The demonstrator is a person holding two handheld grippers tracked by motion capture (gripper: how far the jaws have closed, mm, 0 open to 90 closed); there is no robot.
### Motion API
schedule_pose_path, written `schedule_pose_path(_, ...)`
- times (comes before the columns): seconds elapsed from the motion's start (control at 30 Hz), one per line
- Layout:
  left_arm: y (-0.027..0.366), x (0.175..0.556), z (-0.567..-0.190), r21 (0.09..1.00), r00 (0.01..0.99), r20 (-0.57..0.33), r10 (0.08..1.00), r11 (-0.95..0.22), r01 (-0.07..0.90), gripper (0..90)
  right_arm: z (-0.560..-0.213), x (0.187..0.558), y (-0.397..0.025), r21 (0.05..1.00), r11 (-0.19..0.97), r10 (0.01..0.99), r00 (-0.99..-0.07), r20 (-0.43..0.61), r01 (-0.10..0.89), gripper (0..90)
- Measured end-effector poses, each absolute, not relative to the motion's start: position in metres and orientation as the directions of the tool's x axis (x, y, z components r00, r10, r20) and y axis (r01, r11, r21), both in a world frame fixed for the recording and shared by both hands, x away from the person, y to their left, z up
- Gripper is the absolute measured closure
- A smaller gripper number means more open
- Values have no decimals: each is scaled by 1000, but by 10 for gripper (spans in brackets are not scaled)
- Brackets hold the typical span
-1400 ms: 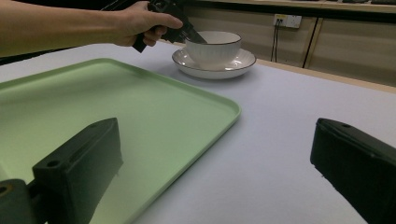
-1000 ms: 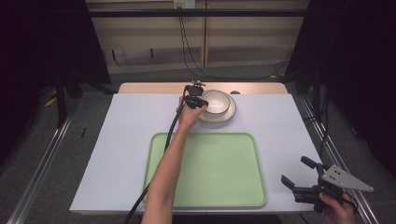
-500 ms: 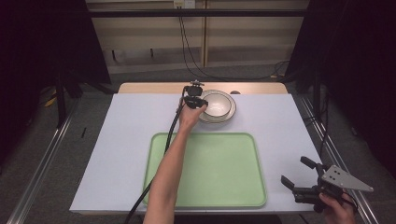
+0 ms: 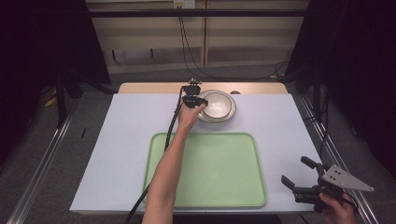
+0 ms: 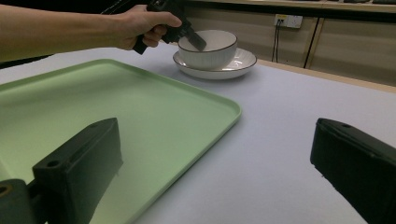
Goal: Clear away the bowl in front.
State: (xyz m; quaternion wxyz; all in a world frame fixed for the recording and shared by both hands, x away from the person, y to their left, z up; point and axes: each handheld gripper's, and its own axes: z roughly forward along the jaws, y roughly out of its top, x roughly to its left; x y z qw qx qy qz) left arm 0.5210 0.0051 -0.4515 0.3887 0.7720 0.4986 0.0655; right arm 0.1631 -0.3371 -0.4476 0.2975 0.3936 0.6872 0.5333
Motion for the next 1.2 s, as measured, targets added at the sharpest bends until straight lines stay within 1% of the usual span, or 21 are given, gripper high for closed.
schedule_pose_path(0.13,5,520,-450,662,516,-288,806,-222,716,820,-448,163,-338,967,121,858,-513,12,224,16)
schedule_pose_path(0.3,6,519,-448,660,517,-278,809,-230,715,819,-448,163,-338,967,120,858,-513,13,224,16)
schedule_pose_path(0.33,5,519,-448,668,507,-287,813,-210,714,819,-447,163,-337,967,121,857,-514,12,224,16)
schedule_pose_path(0.4,7,519,-446,663,511,-307,803,-205,720,820,-447,163,-337,968,119,858,-514,13,222,16)
schedule_pose_path(0.53,9,519,-441,673,510,-301,806,-200,712,820,-448,163,-338,967,121,859,-512,10,222,16)
schedule_pose_path(0.9,14,515,-428,687,512,-318,798,-178,704,820,-447,163,-338,967,114,858,-514,20,227,16)
schedule_pose_path(1.2,17,506,-416,711,537,-285,794,-200,674,820,-447,163,-338,968,113,860,-511,18,224,16)
